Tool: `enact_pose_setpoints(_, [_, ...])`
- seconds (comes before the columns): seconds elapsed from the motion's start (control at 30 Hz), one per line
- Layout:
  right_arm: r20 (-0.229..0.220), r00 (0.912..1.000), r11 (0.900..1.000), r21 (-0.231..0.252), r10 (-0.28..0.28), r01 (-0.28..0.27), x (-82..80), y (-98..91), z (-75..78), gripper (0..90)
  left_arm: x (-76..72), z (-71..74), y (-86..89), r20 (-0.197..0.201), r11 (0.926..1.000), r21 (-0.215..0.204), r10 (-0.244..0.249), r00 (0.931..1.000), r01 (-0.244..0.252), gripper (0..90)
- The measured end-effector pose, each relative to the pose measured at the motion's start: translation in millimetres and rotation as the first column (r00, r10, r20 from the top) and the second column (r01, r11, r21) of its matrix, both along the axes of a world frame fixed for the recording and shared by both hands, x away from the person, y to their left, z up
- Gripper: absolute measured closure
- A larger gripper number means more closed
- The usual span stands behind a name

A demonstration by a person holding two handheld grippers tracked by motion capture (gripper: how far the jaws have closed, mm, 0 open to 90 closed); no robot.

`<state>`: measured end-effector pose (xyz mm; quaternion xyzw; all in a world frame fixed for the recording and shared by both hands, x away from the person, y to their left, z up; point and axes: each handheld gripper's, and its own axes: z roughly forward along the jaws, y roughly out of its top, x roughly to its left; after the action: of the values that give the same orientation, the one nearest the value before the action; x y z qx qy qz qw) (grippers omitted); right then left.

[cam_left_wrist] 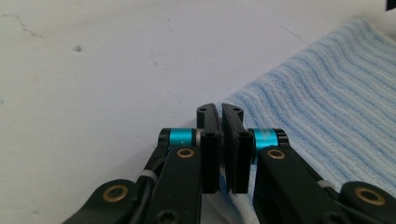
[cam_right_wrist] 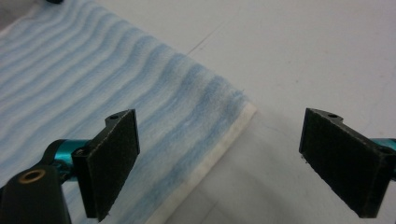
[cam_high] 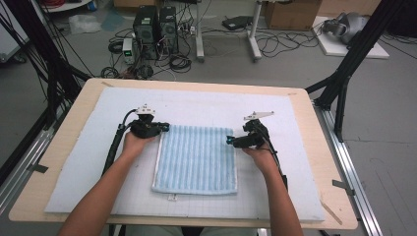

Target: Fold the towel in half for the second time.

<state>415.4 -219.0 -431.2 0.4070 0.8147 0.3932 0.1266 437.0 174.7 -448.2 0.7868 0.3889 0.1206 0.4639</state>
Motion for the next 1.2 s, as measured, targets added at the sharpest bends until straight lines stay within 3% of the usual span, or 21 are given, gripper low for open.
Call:
enact_pose_setpoints(0.07, [-0.028, 0.9996, 0.9997, -0.024, -0.002, 0.002, 8.4, 5.2, -3.5, 15.7, 0.1, -0.4, -0.2, 0.001, 1.0, -0.001, 0.002, 1.0, -0.002, 85.6])
enact_pose_setpoints(0.17, [-0.03, 0.9994, 0.998, -0.062, 0.014, -0.016, 18.4, 11.9, -6.9, 22.7, 0.0, 0.1, 0.3, 0.001, 1.0, -0.001, -0.001, 1.0, 0.001, 85.6])
enact_pose_setpoints(0.5, [-0.057, 0.9969, 0.9934, -0.098, 0.054, -0.059, 27.8, 24.0, -7.8, 43.1, 0.2, -0.4, 1.8, -0.005, 0.9999, -0.011, -0.005, 1.0, 0.005, 85.5])
enact_pose_setpoints(0.6, [-0.061, 0.9973, 0.9932, -0.107, 0.04, -0.047, 27.3, 24.1, -6.5, 54.8, 0.6, -0.7, 2.4, -0.006, 0.9999, -0.014, -0.006, 1.0, 0.006, 85.6])
enact_pose_setpoints(0.7, [-0.078, 0.9944, 0.992, -0.099, 0.071, -0.079, 25.7, 26.0, -4.6, 74.8, 0.8, -0.4, 2.7, -0.004, 0.9999, -0.015, -0.004, 1.0, 0.004, 85.6])
enact_pose_setpoints(0.77, [-0.062, 0.993, 0.9873, -0.117, 0.1, -0.107, 24.6, 29.1, -3.5, 81.4, 1.0, 0.0, 2.6, -0.003, 0.9999, -0.01, 0.001, 1.0, -0.001, 85.7])
enact_pose_setpoints(0.87, [-0.038, 0.9936, 0.9827, -0.148, 0.106, -0.111, 24.3, 31.0, -1.3, 83.0, 3.0, 2.2, 3.6, 0.009, 0.9997, -0.017, 0.016, 0.9998, -0.016, 85.8])
enact_pose_setpoints(1.03, [0.017, 0.9974, 0.9887, -0.133, 0.071, -0.068, 28.9, 30.9, 3.5, 83.2, 12.9, 10.0, 5.2, 0.027, 0.9994, -0.023, 0.028, 0.9993, -0.027, 86.1])
enact_pose_setpoints(1.1, [0.046, 0.9982, 0.9906, -0.133, 0.039, -0.032, 31.6, 31.1, 7.1, 83.2, 16.2, 12.5, 6.2, 0.077, 0.9981, -0.043, 0.046, 0.9959, -0.043, 86.4])
enact_pose_setpoints(1.2, [0.083, 0.9965, 0.9947, -0.101, -0.007, 0.015, 35.9, 31.8, 12.4, 83.2, 21.3, 17.8, 6.3, 0.08, 0.9972, -0.05, 0.06, 0.995, -0.056, 86.4])
